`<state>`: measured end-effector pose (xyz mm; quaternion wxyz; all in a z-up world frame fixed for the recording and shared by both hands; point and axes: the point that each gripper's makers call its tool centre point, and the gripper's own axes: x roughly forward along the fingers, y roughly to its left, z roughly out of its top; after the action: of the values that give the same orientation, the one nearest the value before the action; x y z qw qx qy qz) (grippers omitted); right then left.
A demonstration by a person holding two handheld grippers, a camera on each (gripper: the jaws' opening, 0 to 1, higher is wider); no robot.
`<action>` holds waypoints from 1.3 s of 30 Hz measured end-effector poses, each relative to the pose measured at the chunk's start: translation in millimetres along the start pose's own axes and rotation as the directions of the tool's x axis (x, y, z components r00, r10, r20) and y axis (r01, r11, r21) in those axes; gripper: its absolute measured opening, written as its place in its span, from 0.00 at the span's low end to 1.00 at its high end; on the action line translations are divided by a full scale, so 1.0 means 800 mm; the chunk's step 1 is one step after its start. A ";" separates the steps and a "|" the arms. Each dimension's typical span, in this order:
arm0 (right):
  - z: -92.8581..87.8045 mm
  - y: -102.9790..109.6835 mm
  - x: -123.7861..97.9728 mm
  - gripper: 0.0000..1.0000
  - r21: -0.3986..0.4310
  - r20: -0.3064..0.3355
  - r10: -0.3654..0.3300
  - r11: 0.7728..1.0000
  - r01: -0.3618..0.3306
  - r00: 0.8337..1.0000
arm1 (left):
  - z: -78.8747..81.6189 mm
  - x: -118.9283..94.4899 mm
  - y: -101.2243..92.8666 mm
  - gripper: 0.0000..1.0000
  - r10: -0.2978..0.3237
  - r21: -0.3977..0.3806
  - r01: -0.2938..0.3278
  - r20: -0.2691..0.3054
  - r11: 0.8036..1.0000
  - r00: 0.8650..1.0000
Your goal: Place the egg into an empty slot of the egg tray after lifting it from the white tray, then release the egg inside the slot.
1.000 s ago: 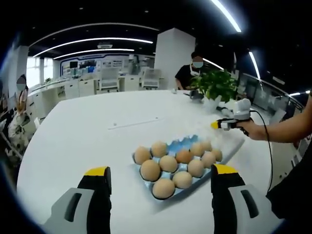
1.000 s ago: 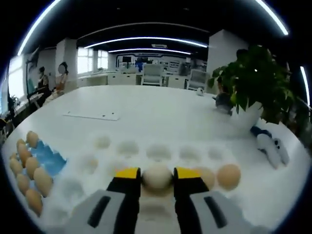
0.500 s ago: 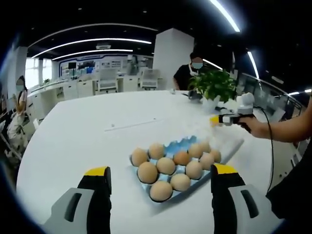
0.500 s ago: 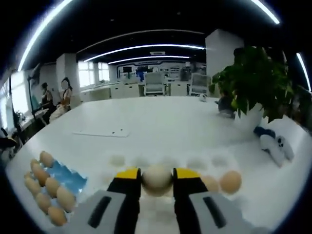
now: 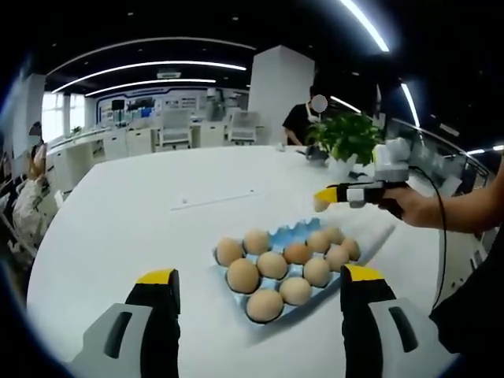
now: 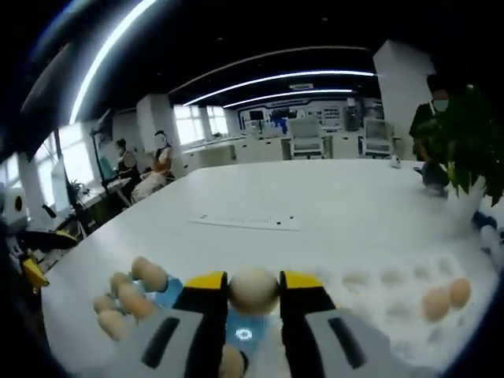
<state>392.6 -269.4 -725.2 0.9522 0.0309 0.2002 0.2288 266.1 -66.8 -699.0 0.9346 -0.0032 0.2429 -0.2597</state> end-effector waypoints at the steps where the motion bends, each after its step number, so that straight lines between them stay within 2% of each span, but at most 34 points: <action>1: 0.000 0.011 0.005 0.25 -0.009 -0.005 0.027 1.000 -0.027 1.000 | 0.000 0.000 0.000 0.84 0.000 -0.001 0.000 0.000 1.000 1.000; 3: 0.000 0.035 0.013 0.25 -0.027 -0.009 0.066 0.997 -0.066 0.998 | 0.000 -0.001 0.000 0.84 0.001 -0.003 -0.001 0.002 1.000 1.000; 7: -0.003 0.064 0.026 0.25 -0.054 -0.022 0.114 0.992 -0.115 0.993 | -0.001 -0.003 0.000 0.83 0.003 -0.005 -0.003 0.002 1.000 1.000; 12: -0.014 0.083 0.036 0.25 -0.066 -0.052 0.149 0.986 -0.152 0.987 | -0.005 -0.005 0.001 0.83 0.005 -0.007 -0.005 -0.005 1.000 1.000; 27: -0.038 0.110 0.057 0.25 -0.073 -0.118 0.201 0.975 -0.210 0.973 | -0.005 -0.005 0.002 0.83 0.007 -0.012 -0.007 0.002 1.000 1.000; 34: -0.048 0.110 0.063 0.26 -0.069 -0.144 0.200 0.975 -0.211 0.969 | -0.004 -0.008 0.005 0.83 0.017 -0.019 -0.017 0.006 1.000 1.000; 37: -0.058 0.110 0.065 0.26 -0.023 -0.165 0.204 0.977 -0.210 0.965 | -0.005 -0.008 0.006 0.83 0.022 -0.024 -0.022 0.005 0.999 1.000; 39: -0.058 0.107 0.065 0.26 -0.026 -0.163 0.194 0.979 -0.201 0.967 | -0.005 -0.007 0.006 0.83 0.021 -0.028 -0.021 0.009 0.999 1.000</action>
<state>380.1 -171.5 -774.2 0.9059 0.0119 0.2668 0.3286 262.4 -59.5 -700.4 0.9382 -0.0147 0.2424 -0.2464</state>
